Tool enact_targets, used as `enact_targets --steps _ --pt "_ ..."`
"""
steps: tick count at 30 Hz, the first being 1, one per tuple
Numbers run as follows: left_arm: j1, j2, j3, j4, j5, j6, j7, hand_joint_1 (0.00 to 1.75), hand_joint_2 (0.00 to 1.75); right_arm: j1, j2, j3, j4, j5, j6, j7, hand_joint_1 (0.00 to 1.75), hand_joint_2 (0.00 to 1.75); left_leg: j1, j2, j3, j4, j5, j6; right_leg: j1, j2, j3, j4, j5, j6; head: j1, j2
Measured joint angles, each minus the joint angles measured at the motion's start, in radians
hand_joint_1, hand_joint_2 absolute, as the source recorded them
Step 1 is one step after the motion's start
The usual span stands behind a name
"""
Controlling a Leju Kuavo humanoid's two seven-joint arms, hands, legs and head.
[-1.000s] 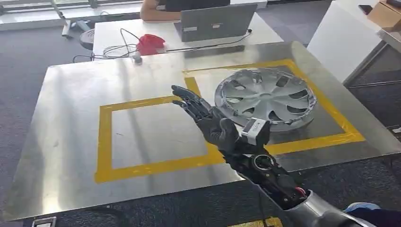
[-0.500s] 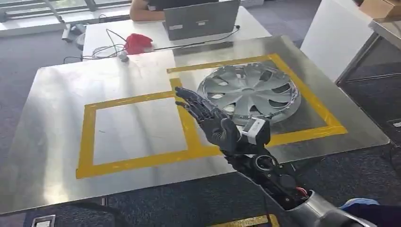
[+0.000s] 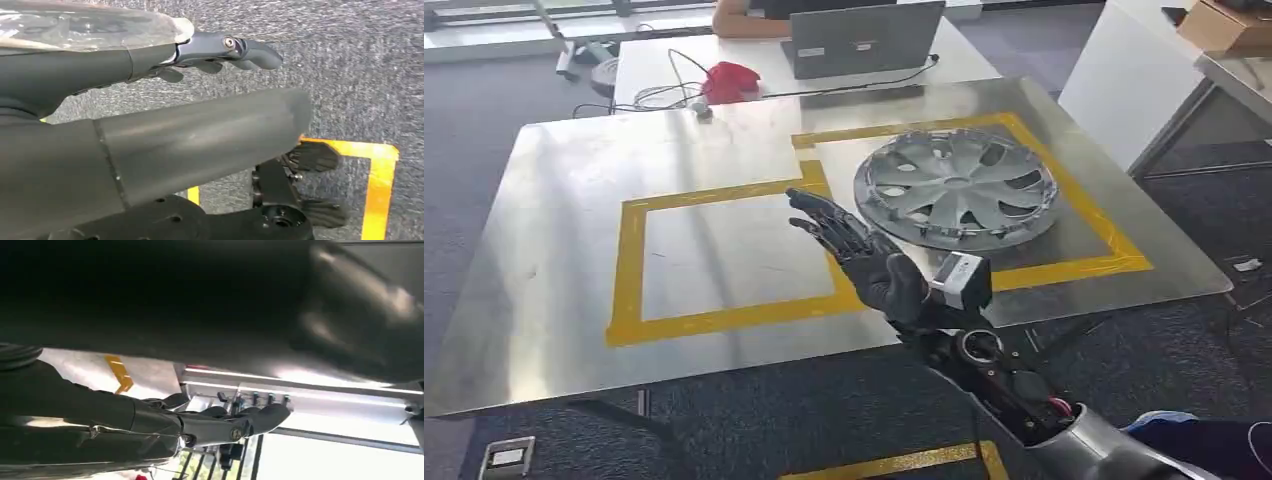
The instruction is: Take the parts from the cabinet and place them on the table.
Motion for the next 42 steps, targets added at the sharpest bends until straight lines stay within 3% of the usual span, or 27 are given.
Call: enact_targets --steps 1,2,3,4,6,7,11,12,13,16,17,19,21,22,23,26,27,29,31,32,33,34,36,37,38,41,42 --pt "0.0 0.0 0.0 0.0 0.0 0.0 0.0 0.0 0.0 0.002 0.0 0.0 0.0 0.0 0.0 0.0 0.0 0.0 -0.001 0.0 -0.01 0.001 0.006 0.0 0.0 0.0 -0.024 0.084 -0.04 0.004 0.0 0.0" --pt "0.0 0.0 0.0 0.0 0.0 0.0 0.0 0.0 0.0 0.003 -0.001 0.0 0.0 0.0 0.0 0.0 0.0 0.0 -0.001 0.001 -0.019 0.004 0.012 -0.001 0.0 0.0 -0.033 0.134 -0.053 0.007 0.0 0.0" --pt "0.001 0.0 0.0 0.0 0.0 0.0 0.0 0.0 0.0 0.004 -0.002 0.0 0.0 0.0 0.0 0.0 0.0 0.0 -0.001 0.001 -0.028 0.007 0.017 -0.002 0.0 -0.001 -0.02 0.136 -0.042 0.008 0.0 0.0" --pt "0.001 -0.001 0.0 0.0 0.0 0.0 0.0 0.0 0.0 0.005 -0.002 0.0 0.0 0.0 0.0 0.0 0.0 0.0 -0.001 0.001 -0.037 0.011 0.021 -0.004 -0.001 -0.001 0.017 0.09 -0.014 0.008 0.0 0.0" --pt "0.001 -0.003 0.0 0.0 0.0 0.0 0.0 0.0 0.0 0.004 -0.002 0.0 0.0 0.0 0.0 0.001 0.0 0.0 0.0 0.0 -0.05 0.024 0.025 -0.009 -0.001 -0.003 0.151 -0.113 0.051 0.005 0.0 0.0" --pt "0.001 -0.003 0.0 0.0 0.0 0.0 0.0 0.0 0.0 0.003 -0.002 0.0 0.0 0.0 0.003 0.001 0.0 0.0 -0.001 0.0 -0.055 0.03 0.026 -0.013 -0.001 -0.004 0.191 -0.191 0.032 -0.001 0.0 0.0" --pt "0.001 -0.003 0.0 0.0 0.006 0.0 0.0 0.0 0.0 0.004 -0.002 0.001 0.0 0.0 0.008 0.002 0.0 0.0 -0.006 -0.001 -0.064 0.03 0.047 -0.04 0.006 0.001 0.181 -0.191 0.055 -0.029 -0.003 0.0" --pt "0.003 -0.001 0.0 0.0 0.006 0.001 0.0 0.0 0.0 0.003 -0.002 0.001 0.0 0.0 0.01 0.002 0.0 0.0 -0.005 -0.001 -0.069 0.035 0.044 -0.045 -0.002 -0.002 0.178 -0.2 0.065 -0.04 -0.003 0.0" --pt "0.005 -0.001 0.0 0.0 0.006 0.001 0.0 0.0 0.0 0.003 -0.002 0.001 0.0 0.0 0.01 0.003 0.0 0.0 -0.003 -0.001 -0.081 0.059 0.011 -0.05 -0.002 -0.005 0.171 -0.2 0.072 -0.046 -0.003 0.0" --pt "0.005 -0.003 0.0 0.0 0.006 0.001 0.0 0.0 0.0 0.003 -0.002 0.001 0.0 0.0 0.014 0.004 0.0 0.0 0.003 -0.001 -0.17 0.294 -0.142 -0.065 -0.001 -0.008 0.139 -0.199 0.095 -0.055 -0.007 0.0" --pt "0.006 -0.003 0.0 0.0 0.007 0.001 0.0 0.0 0.0 0.003 -0.002 0.001 0.0 0.0 0.015 0.004 0.0 0.0 0.003 -0.001 -0.185 0.349 -0.159 -0.067 -0.001 -0.008 0.128 -0.199 0.102 -0.054 -0.006 0.0" --pt "0.007 -0.003 0.0 0.0 0.01 0.001 0.0 0.0 0.0 0.004 -0.002 0.001 0.002 0.0 0.016 0.004 0.0 0.0 0.004 -0.001 -0.147 0.321 -0.121 -0.065 -0.001 -0.008 0.111 -0.198 0.115 -0.051 -0.008 0.0" --pt "0.007 -0.003 0.0 0.0 0.011 0.001 -0.001 0.0 0.0 0.003 -0.002 0.001 0.002 0.0 0.016 0.003 0.0 0.0 0.004 -0.001 -0.024 0.13 -0.045 -0.058 -0.001 -0.007 0.101 -0.198 0.125 -0.044 -0.008 0.0" --pt "0.006 -0.003 0.0 0.0 0.011 0.001 -0.002 0.0 0.0 0.002 -0.002 0.001 0.002 0.0 0.016 0.002 0.0 0.0 0.003 -0.002 0.031 0.039 -0.041 -0.053 -0.001 -0.007 0.1 -0.197 0.129 -0.039 -0.008 0.0" --pt "0.006 -0.002 0.0 0.0 0.011 0.001 -0.002 0.0 0.0 0.001 -0.001 0.001 0.001 0.0 0.016 0.001 0.0 0.0 -0.005 -0.004 0.046 0.007 -0.047 -0.046 0.004 -0.008 0.093 -0.197 0.134 -0.033 -0.008 0.0" --pt "0.008 -0.002 0.0 0.0 0.01 0.001 -0.004 0.0 0.0 -0.002 -0.001 0.003 0.001 0.0 0.016 0.0 0.0 0.0 -0.01 -0.008 0.028 0.017 -0.034 -0.029 0.0 -0.009 0.092 -0.203 0.153 -0.013 -0.003 0.0" --pt "0.009 -0.004 0.0 0.0 0.01 0.001 -0.004 0.0 0.0 -0.002 -0.002 0.002 0.001 0.0 0.016 -0.001 0.0 0.0 -0.002 -0.007 0.023 0.005 -0.025 -0.017 0.006 -0.007 0.089 -0.202 0.155 -0.007 -0.003 0.0" --pt "0.008 -0.006 0.0 0.0 0.009 0.001 -0.004 0.0 0.0 -0.002 -0.002 0.001 0.0 0.0 0.014 -0.002 0.0 0.0 0.0 -0.001 0.014 0.003 -0.011 -0.003 0.001 -0.007 0.056 -0.126 0.074 -0.003 0.0 0.0" --pt "0.009 -0.006 -0.001 0.0 0.008 0.001 -0.004 0.0 0.0 0.003 -0.003 0.0 0.0 0.0 0.008 -0.001 0.0 0.0 -0.004 0.001 -0.005 0.005 0.001 0.005 0.0 -0.007 -0.004 0.056 -0.032 0.003 0.0 0.0" --pt "0.009 -0.006 -0.001 0.0 0.008 0.001 -0.004 0.0 0.0 0.007 -0.004 0.0 0.0 0.0 0.004 0.0 0.0 0.0 -0.006 0.001 -0.014 0.007 0.007 0.005 0.0 -0.007 -0.021 0.12 -0.055 0.005 0.0 0.0" --pt "0.009 -0.006 -0.001 0.0 0.007 0.001 -0.004 0.0 0.0 0.009 -0.005 0.0 0.0 0.0 0.001 0.003 0.0 0.0 -0.008 0.001 -0.023 0.01 0.011 0.005 0.0 -0.007 -0.018 0.14 -0.05 0.005 0.0 0.0" --pt "0.009 -0.006 -0.001 0.0 0.007 0.001 -0.003 0.0 0.0 0.01 -0.006 0.0 0.0 0.003 -0.001 0.004 0.0 0.0 -0.009 0.001 -0.033 0.014 0.015 0.004 0.001 -0.007 0.009 0.11 -0.024 0.002 0.0 0.0" --pt "0.009 -0.007 -0.001 0.0 0.006 0.001 -0.003 0.0 0.0 0.01 -0.006 0.0 0.0 0.005 -0.002 0.005 0.0 0.0 -0.012 0.0 -0.045 0.023 0.02 0.002 0.002 -0.007 0.122 -0.064 0.049 -0.008 0.0 0.0" --pt "0.009 -0.01 -0.001 0.0 0.006 0.001 -0.003 0.0 0.0 0.009 -0.006 0.0 0.0 0.004 -0.003 0.005 0.0 0.0 -0.012 0.0 -0.048 0.027 0.022 0.0 0.005 -0.007 0.18 -0.163 0.061 -0.018 0.0 0.0" --pt "0.009 -0.013 -0.002 0.0 0.005 0.001 -0.003 0.0 0.0 0.01 -0.006 -0.001 0.0 0.004 -0.003 0.005 0.0 0.0 -0.017 0.001 -0.054 0.029 0.026 -0.007 0.01 -0.007 0.208 -0.203 0.043 -0.022 0.0 0.0" --pt "0.009 -0.014 -0.003 0.0 0.003 0.001 -0.001 0.0 0.0 0.01 -0.006 -0.003 -0.002 0.004 -0.003 0.003 0.0 0.0 -0.012 0.002 -0.057 0.023 0.045 -0.025 0.015 -0.006 0.195 -0.209 0.058 -0.029 0.001 0.0" --pt "0.009 -0.012 -0.006 0.0 0.003 0.001 -0.001 0.0 0.0 0.011 -0.006 -0.004 -0.003 0.004 -0.003 0.003 0.0 0.0 -0.02 0.001 -0.059 0.023 0.048 -0.031 0.003 -0.008 0.192 -0.221 0.07 -0.038 0.0 0.0"
